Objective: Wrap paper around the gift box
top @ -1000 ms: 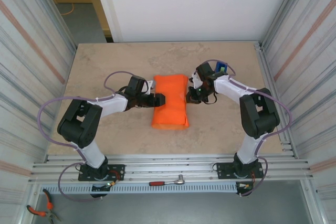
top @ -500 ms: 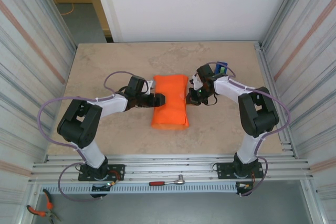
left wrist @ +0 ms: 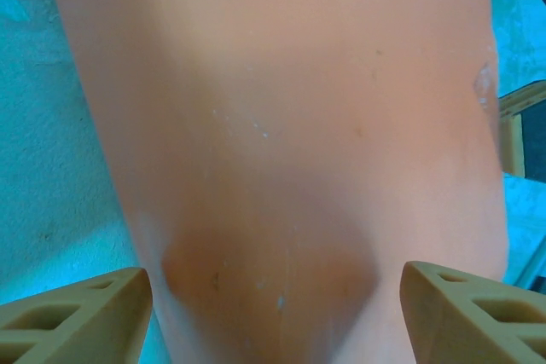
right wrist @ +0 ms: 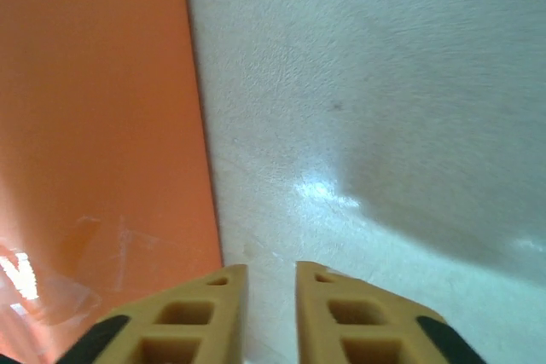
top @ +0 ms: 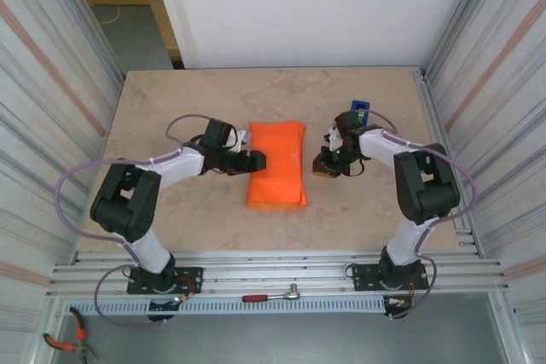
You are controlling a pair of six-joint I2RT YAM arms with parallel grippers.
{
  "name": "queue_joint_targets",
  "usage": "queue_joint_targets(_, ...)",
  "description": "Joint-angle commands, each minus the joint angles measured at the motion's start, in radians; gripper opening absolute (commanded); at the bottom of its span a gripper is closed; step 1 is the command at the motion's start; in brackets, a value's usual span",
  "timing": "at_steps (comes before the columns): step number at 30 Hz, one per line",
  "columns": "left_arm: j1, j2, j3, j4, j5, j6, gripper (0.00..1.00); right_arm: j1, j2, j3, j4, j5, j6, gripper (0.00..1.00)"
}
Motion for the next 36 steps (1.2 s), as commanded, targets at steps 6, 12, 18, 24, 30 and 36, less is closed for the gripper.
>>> queue_joint_targets(6, 0.064, -0.106, 0.036, -0.010, 0.094, -0.019, 0.79, 0.045, -0.148, 0.009, 0.099, 0.012, 0.158, 0.55)
queue_joint_targets(12, 0.115, -0.143, 0.024, -0.006, 0.092, -0.019, 0.96, 0.129, -0.093, 0.095, 0.105, 0.108, 0.206, 0.67)
queue_joint_targets(18, 0.148, -0.178, -0.018, 0.023, 0.081, -0.036, 0.99, 0.154, -0.016, 0.127, 0.097, 0.240, 0.245, 0.66)
queue_joint_targets(24, 0.157, -0.202, -0.058, 0.065, 0.050, -0.048, 0.99, 0.150, 0.050, 0.137, 0.099, 0.275, 0.246, 0.59)
queue_joint_targets(30, 0.188, -0.187, -0.083, 0.131, 0.036, -0.087, 0.99, 0.154, -0.012, 0.138, 0.097, 0.253, 0.245, 0.62)
queue_joint_targets(36, 0.239, -0.104, -0.064, 0.232, 0.145, -0.203, 0.99, 0.139, -0.084, 0.106, 0.134, 0.294, 0.333, 0.76)
